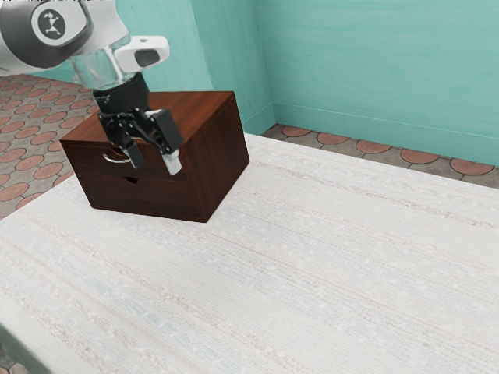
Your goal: Pull the drawer handle with one arm to open the drawer
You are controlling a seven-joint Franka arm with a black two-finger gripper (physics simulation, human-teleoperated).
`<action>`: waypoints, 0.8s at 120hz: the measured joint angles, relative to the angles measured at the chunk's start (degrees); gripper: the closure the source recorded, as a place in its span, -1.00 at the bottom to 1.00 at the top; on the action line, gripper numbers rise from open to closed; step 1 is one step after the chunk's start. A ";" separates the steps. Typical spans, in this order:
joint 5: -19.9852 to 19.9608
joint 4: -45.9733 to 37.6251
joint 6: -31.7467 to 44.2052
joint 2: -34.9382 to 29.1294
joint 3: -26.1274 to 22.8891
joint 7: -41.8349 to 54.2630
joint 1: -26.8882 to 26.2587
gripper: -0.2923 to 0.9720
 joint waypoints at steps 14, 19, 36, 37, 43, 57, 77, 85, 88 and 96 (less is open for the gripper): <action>0.85 -3.32 0.86 -2.42 1.81 1.23 0.24 -0.50; 1.01 -3.54 1.10 -2.54 1.98 1.62 0.89 -0.50; 1.02 -3.25 1.51 -1.91 2.16 2.49 2.63 -0.51; 0.96 -3.23 1.51 -1.90 2.21 2.42 2.67 -0.51; 0.67 -3.16 1.49 -1.96 3.10 1.30 2.26 -0.50; -1.55 -3.18 0.69 -2.31 5.09 -6.93 1.88 -0.50; -3.53 -2.80 0.39 -1.48 4.57 -27.47 5.00 -0.50; -3.69 -2.66 1.21 -1.55 4.48 -34.64 5.53 -0.50; -3.71 -2.63 1.44 -1.56 4.50 -37.14 5.63 -0.50; -3.77 -2.64 2.12 -1.55 4.25 -43.25 6.06 -0.50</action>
